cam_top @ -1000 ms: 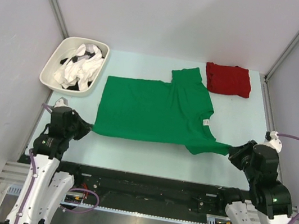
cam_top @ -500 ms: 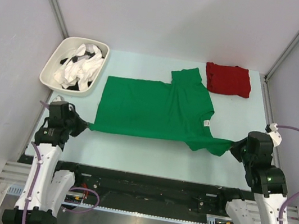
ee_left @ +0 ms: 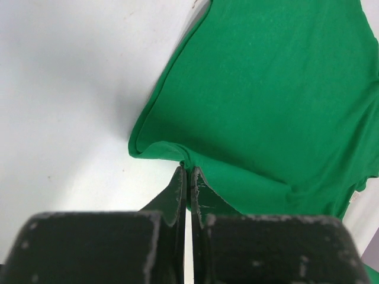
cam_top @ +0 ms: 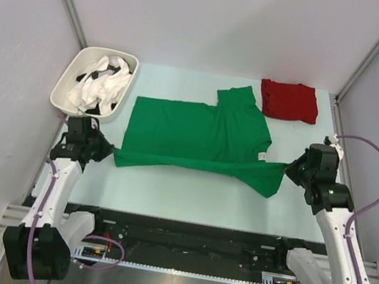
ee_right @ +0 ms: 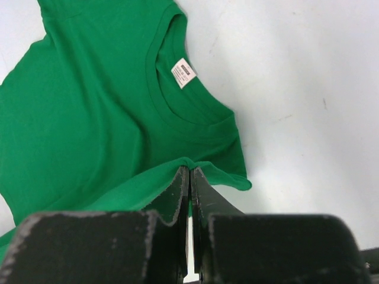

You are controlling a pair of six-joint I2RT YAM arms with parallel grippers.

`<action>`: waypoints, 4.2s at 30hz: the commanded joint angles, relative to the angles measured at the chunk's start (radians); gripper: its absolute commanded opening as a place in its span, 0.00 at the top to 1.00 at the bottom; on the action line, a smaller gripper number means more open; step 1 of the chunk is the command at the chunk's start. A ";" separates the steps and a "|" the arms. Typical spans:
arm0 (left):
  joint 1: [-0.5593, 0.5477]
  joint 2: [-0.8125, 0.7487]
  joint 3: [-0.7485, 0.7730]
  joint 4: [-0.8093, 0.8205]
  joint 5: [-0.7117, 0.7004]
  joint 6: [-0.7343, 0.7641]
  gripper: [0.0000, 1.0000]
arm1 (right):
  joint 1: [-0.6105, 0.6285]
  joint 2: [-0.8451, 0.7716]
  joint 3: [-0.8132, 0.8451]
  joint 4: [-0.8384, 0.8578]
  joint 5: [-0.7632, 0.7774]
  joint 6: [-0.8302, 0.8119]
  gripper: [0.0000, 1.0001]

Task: Fold and stack the t-shirts
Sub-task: Fold the tshirt

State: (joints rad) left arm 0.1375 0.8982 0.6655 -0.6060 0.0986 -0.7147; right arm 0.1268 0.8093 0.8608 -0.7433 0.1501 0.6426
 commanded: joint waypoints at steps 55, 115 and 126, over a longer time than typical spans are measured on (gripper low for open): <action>-0.161 0.631 0.263 0.146 -0.349 -0.178 1.00 | 0.117 0.763 0.503 0.440 -0.432 -0.233 1.00; -0.273 0.022 -0.333 0.281 -0.215 -0.486 0.21 | 0.083 0.171 -0.272 0.576 -0.227 0.019 0.03; -0.271 0.232 -0.287 0.319 -0.332 -0.572 0.40 | 0.085 0.186 -0.327 0.660 -0.228 0.029 0.04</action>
State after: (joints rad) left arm -0.1337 1.0447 0.3645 -0.2478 -0.1543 -1.2472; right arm 0.2119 0.9920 0.5457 -0.1589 -0.0727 0.6628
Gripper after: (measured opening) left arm 0.600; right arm 0.961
